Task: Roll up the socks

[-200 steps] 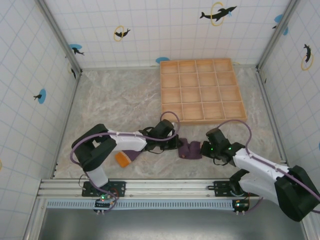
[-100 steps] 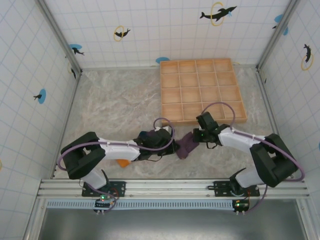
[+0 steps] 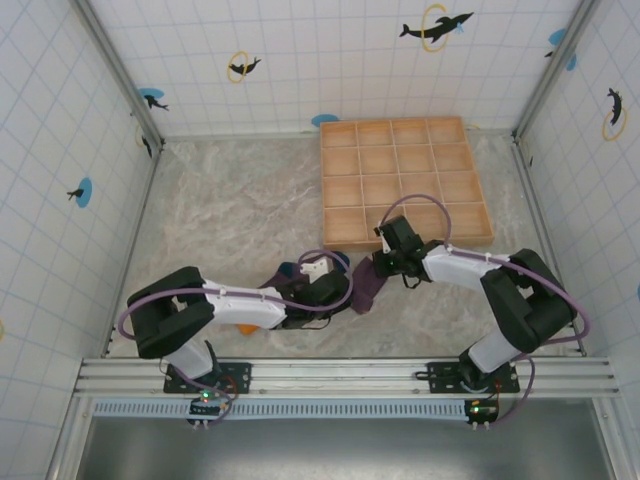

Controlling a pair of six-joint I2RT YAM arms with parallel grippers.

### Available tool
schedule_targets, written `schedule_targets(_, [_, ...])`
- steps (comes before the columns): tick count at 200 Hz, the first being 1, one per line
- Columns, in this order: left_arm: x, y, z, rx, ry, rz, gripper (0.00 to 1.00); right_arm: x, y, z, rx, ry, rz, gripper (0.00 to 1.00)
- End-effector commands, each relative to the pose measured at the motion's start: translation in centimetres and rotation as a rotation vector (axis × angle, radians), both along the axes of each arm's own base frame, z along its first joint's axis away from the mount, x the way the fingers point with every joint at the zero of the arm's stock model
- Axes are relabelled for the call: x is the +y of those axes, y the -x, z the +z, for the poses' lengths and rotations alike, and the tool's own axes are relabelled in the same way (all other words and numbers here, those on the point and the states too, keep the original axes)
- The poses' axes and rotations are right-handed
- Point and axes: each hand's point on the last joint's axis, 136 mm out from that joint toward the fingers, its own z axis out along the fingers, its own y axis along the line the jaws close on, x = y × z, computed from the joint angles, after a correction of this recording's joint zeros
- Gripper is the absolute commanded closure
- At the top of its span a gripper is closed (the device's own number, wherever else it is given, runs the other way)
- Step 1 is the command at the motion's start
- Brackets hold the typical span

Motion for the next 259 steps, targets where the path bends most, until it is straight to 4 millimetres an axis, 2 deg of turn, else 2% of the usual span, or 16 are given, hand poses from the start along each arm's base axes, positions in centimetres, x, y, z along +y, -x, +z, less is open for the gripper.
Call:
schedule_targets(1, [1.3, 0.6, -1.8, 0.044, -0.085, 0.035, 1.00, 1.6, -1.9, 2.7, -0.098, -0.047, 0.043, 0.66])
schedule_targets(25, [1.3, 0.5, -1.8, 0.042, -0.098, 0.036, 1.00, 2.4, -1.7, 5.1, -0.155, -0.111, 0.086, 0.43])
schedule_targets(44, [1.2, 0.4, -1.8, 0.046, -0.116, 0.031, 1.00, 2.5, -1.1, 6.7, -0.206, -0.137, 0.109, 0.32])
schedule_targets(66, [1.1, 0.5, -1.7, 0.047, -0.121, 0.024, 1.00, 2.6, 0.8, 7.8, -0.260, -0.181, 0.150, 0.16])
schedule_targets(84, [1.2, 0.5, -1.8, 0.051, -0.130, 0.027, 1.00, 2.4, 2.8, 7.9, -0.290, -0.194, 0.178, 0.09])
schedule_targets(96, [1.1, 0.5, -1.8, 0.052, -0.132, 0.027, 1.00, 2.0, 4.4, 7.2, -0.309, -0.174, 0.199, 0.09])
schedule_targets(103, [1.1, 0.5, -1.7, 0.052, -0.131, 0.025, 1.00, 2.1, 4.9, 7.6, -0.353, -0.184, 0.205, 0.09])
schedule_targets(139, [0.7, 0.5, -1.6, 0.057, -0.136, 0.011, 1.00, 1.4, 8.8, 5.8, -0.427, -0.208, 0.275, 0.12])
schedule_targets(180, [0.1, 0.6, -1.6, 0.071, -0.138, -0.005, 1.00, 1.7, 11.8, 4.8, -0.523, -0.213, 0.385, 0.18])
schedule_targets(213, [0.2, 0.6, -1.6, 0.073, -0.140, -0.001, 1.00, 2.4, 12.5, 4.6, -0.583, -0.190, 0.439, 0.24])
schedule_targets(235, [0.3, 0.7, -1.8, 0.080, -0.145, -0.003, 1.00, 3.0, 12.4, 4.7, -0.611, -0.165, 0.460, 0.31])
schedule_targets(259, [0.3, 0.8, -1.7, 0.085, -0.144, -0.004, 1.00, 3.6, 12.0, 4.2, -0.602, -0.136, 0.467, 0.34])
